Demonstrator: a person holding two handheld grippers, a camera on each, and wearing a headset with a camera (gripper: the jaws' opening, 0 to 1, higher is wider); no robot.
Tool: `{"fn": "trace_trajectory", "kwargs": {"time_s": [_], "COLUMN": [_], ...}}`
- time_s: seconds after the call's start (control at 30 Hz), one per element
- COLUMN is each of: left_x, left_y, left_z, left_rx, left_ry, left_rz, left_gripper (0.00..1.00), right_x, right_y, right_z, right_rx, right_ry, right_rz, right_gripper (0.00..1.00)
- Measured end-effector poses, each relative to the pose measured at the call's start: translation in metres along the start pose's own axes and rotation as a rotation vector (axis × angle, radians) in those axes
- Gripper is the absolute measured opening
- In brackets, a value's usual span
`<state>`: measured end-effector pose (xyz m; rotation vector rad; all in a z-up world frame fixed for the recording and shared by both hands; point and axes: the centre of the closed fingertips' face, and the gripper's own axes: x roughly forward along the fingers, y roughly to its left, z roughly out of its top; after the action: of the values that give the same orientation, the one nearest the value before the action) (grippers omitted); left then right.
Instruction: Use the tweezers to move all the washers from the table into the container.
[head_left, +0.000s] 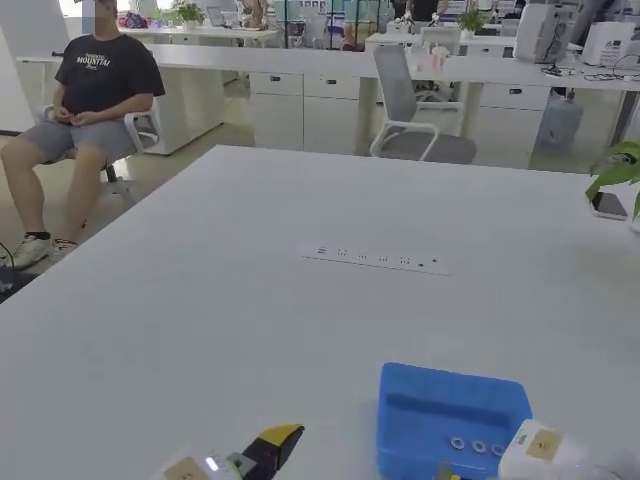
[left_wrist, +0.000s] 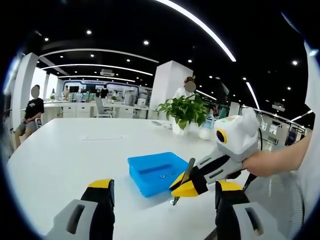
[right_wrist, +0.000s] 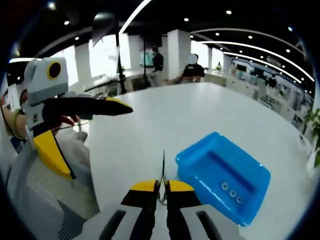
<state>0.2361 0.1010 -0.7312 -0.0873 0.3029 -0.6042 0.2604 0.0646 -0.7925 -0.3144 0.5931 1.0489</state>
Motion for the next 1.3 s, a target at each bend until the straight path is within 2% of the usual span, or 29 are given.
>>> {"fn": "trace_trajectory", "kwargs": {"time_s": [0.17, 0.47, 0.67, 0.83, 0.97, 1.2, 1.3], "left_x": [0.0, 0.0, 0.0, 0.0, 0.0, 0.001, 0.001], "left_y": [0.001, -0.001, -0.001, -0.002, -0.003, -0.001, -0.001], "left_z": [-0.001, -0.001, -0.001, -0.002, -0.002, -0.003, -0.004], "left_rx": [0.002, 0.002, 0.001, 0.001, 0.002, 0.001, -0.001], "left_ry": [0.003, 0.013, 0.015, 0.017, 0.019, 0.024, 0.026], "left_rz": [0.001, -0.001, 0.0, -0.003, -0.004, 0.001, -0.001], "left_gripper": [0.84, 0.84, 0.84, 0.84, 0.84, 0.84, 0.84], "right_x": [-0.01, -0.025, -0.024, -0.016, -0.005, 0.017, 0.022], "right_y": [-0.01, -0.039, -0.059, -0.078, -0.089, -0.102, -0.106], "right_z": [0.016, 0.041, 0.052, 0.064, 0.065, 0.046, 0.039], "right_rx": [0.015, 0.047, 0.054, 0.049, 0.045, 0.061, 0.092], "right_ry": [-0.039, -0.1, -0.118, -0.13, -0.125, -0.065, -0.055], "right_rz": [-0.022, -0.082, -0.11, -0.123, -0.12, -0.106, -0.103], "right_gripper": [0.03, 0.03, 0.03, 0.03, 0.03, 0.03, 0.03]}}
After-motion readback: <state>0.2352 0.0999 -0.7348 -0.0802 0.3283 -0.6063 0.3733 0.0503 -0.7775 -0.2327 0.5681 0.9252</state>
